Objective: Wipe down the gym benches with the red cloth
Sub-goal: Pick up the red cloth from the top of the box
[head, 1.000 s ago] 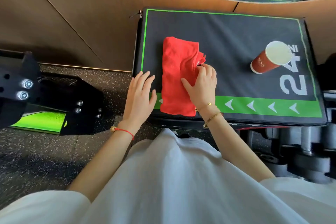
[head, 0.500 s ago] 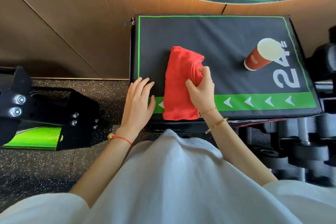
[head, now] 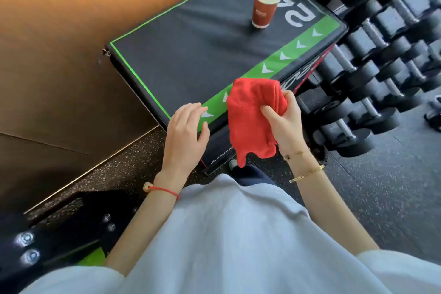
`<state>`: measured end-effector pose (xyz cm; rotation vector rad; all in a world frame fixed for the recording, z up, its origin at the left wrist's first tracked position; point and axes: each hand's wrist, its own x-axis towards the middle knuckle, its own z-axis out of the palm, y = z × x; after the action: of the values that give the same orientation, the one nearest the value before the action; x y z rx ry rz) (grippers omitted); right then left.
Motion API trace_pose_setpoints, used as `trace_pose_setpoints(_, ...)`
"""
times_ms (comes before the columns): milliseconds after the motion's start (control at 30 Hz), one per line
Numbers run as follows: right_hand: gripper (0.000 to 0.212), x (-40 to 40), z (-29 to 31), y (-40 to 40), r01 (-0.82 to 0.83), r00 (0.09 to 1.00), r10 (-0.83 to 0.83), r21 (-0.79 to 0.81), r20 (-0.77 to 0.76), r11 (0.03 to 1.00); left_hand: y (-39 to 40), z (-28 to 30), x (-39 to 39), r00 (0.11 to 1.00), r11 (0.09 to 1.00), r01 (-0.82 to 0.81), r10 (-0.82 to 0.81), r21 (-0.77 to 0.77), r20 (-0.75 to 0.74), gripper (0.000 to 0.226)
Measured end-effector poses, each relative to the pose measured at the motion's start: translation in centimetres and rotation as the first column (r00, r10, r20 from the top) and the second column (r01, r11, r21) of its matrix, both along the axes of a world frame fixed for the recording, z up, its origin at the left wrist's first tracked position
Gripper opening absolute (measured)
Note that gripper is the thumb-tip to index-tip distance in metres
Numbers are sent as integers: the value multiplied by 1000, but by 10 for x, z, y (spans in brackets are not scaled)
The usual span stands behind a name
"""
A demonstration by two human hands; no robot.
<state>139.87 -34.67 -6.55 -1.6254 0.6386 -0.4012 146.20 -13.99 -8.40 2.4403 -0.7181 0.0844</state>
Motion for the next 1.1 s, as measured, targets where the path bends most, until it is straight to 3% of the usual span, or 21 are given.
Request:
trace_pose_setpoints(267,23,-125,3,23,329,942,-331,-59,-47,943,-15,12,-42,934,933,357,-357,-36,5,33)
trace_pose_setpoints(633,25,-285,-3,54,692,720,-694,-43,-21,720,-62,21,-142,700,700,714,-714,-4,20,33)
trace_pose_setpoints(867,27,-399,-2,82,822,568,-823,-20,-28,568,-77,24,-243,528,528,849,-849,-2,31,32)
trace_pose_setpoints(1100,28,-541,3,116,879,473,-879,-31,-68,475,-70,10,-379,436,435,899,-900,-57,20,31)
